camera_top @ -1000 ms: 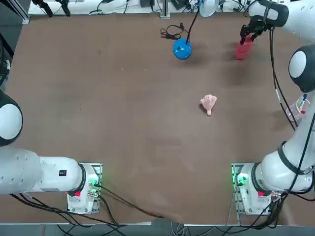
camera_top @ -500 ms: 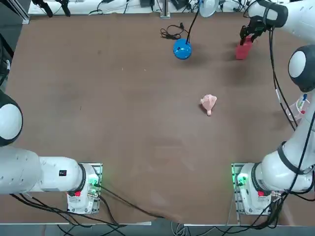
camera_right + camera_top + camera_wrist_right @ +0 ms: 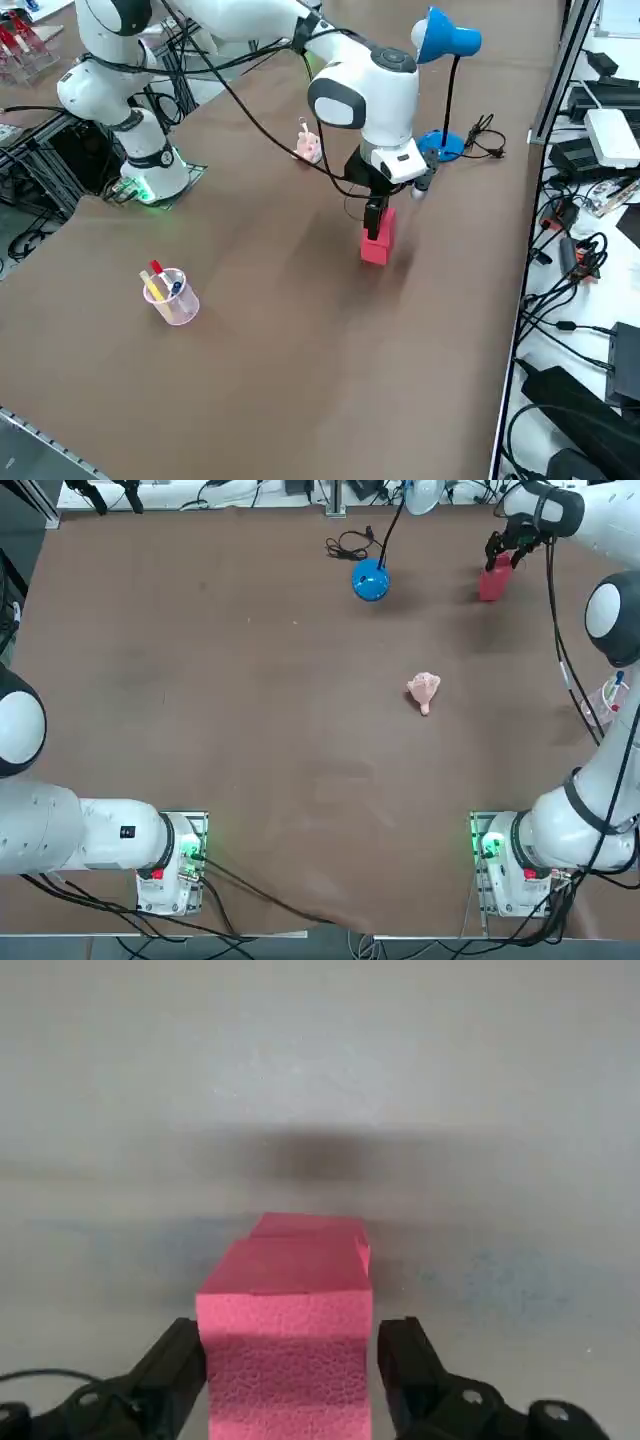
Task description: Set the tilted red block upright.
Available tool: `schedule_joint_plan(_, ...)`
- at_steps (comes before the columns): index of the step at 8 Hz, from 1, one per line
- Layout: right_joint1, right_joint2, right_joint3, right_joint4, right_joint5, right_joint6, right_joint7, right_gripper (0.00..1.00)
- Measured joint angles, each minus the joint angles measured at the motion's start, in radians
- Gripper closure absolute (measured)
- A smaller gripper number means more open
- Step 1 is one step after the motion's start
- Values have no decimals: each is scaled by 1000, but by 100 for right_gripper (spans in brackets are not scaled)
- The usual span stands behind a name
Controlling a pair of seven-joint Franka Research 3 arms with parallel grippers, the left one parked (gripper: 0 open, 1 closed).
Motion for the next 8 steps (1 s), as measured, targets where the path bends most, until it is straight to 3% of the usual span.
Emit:
schedule_joint_plan(5, -3, -4, -1, 24, 0, 1, 0, 0)
schedule_joint_plan(8, 1, -47, 0, 38, 0, -4, 17, 0)
